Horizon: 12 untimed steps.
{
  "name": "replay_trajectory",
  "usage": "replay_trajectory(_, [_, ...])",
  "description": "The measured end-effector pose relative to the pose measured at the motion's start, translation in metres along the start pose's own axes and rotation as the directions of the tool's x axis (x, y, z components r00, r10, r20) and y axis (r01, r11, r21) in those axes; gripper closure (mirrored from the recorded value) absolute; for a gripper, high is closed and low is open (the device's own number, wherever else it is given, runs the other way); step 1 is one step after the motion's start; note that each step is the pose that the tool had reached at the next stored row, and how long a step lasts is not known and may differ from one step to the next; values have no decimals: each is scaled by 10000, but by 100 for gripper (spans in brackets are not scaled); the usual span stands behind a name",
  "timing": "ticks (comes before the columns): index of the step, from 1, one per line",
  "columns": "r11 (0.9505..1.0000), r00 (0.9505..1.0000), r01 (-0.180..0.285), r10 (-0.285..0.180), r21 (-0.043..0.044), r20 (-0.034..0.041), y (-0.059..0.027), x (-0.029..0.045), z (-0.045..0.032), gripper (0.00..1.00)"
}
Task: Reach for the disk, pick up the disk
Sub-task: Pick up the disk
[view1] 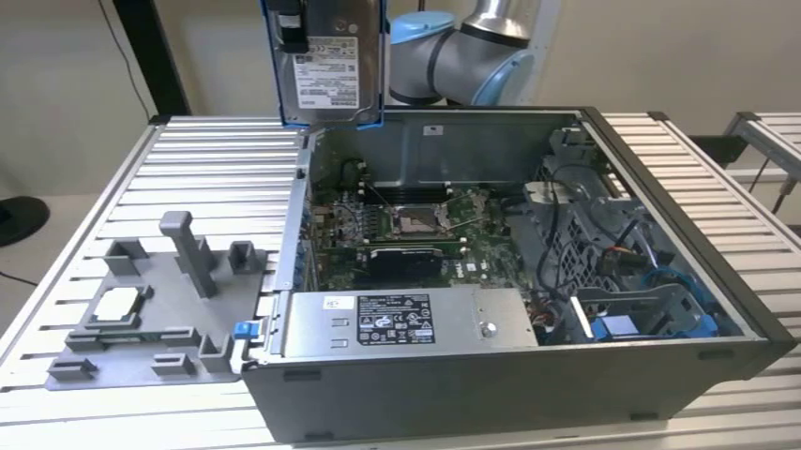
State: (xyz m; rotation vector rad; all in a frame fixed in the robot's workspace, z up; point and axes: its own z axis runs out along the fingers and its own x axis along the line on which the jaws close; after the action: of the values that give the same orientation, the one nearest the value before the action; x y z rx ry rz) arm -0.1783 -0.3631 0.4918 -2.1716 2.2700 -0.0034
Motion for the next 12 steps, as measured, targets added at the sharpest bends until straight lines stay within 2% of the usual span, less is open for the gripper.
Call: replay_trajectory(12, [10000,10000,1,-1,0,-5,-94,-4,1,100])
